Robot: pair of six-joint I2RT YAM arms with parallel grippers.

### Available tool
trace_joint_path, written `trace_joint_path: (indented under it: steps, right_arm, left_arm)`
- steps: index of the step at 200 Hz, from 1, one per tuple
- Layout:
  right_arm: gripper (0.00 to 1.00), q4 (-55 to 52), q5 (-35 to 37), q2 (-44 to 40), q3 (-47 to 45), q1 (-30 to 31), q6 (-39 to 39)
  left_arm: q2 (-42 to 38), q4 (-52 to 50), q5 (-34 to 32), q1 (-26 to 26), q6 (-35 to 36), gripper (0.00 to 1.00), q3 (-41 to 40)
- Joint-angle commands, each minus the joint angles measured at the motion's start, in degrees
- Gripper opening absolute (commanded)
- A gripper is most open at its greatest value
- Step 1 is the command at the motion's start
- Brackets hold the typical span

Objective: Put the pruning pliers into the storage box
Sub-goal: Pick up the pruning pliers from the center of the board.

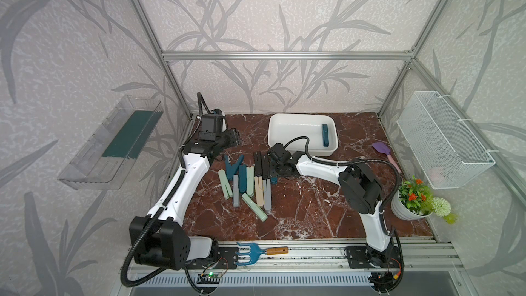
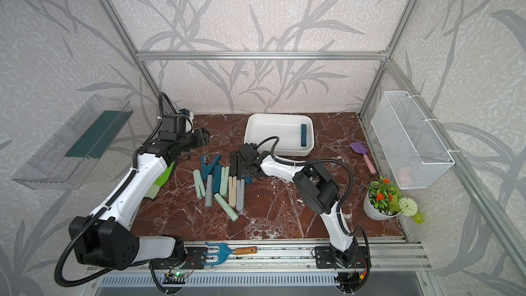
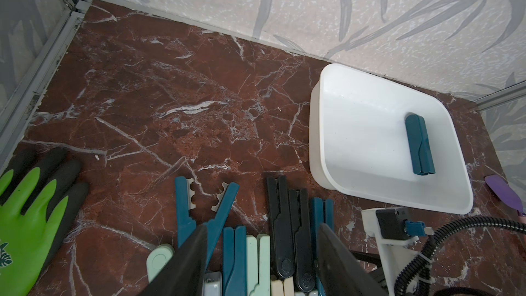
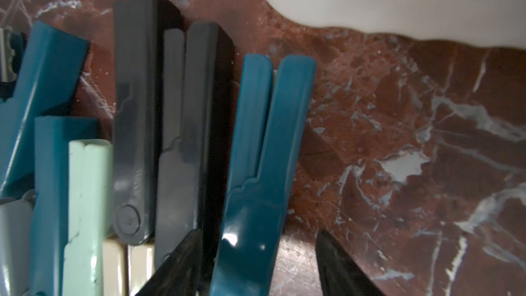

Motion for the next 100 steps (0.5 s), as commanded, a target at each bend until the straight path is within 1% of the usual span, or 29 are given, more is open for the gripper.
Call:
trace_joint_path:
  steps: [1, 13, 29, 69, 90, 94, 100]
  right_arm:
    - [0.59, -2.16, 2.34, 1.54, 1.61, 0.38, 0.27]
    - [0.57, -2.16, 2.60, 2.13, 1.64, 0.39, 0.20]
    - [0.51, -2.54, 3.25, 2.37, 1.97, 0.45, -0.20]
    - [0.38, -6.08, 8.78, 2.02, 2.58, 0.32, -2.92]
    - [0.32, -7.52, 10.70, 1.27, 2.22, 0.00, -5.33]
    - [0.31, -7.87, 10.66, 1.18, 2.16, -0.14, -7.48]
    - [0.30, -8.41, 10.74, 1.37, 2.44, -0.26, -8.32]
  left_arm:
    - [-1.51, 0.68, -0.33, 0.44, -0.27, 0.62, -0.65]
    - [-1.48, 0.69, -0.20, 0.48, -0.29, 0.62, -0.73]
    - [-1.58, 0.80, -0.19, 0.48, -0.29, 0.62, -0.87]
    - [-1.30, 1.07, 0.32, 0.56, -0.45, 0.62, -0.84]
    - [-1.04, 1.50, 0.76, 0.57, -0.64, 0.62, -1.24]
    - [-0.95, 1.69, 0.91, 0.56, -0.73, 0.62, -1.33]
    - [-0.86, 1.91, 1.11, 0.52, -0.88, 0.62, -1.50]
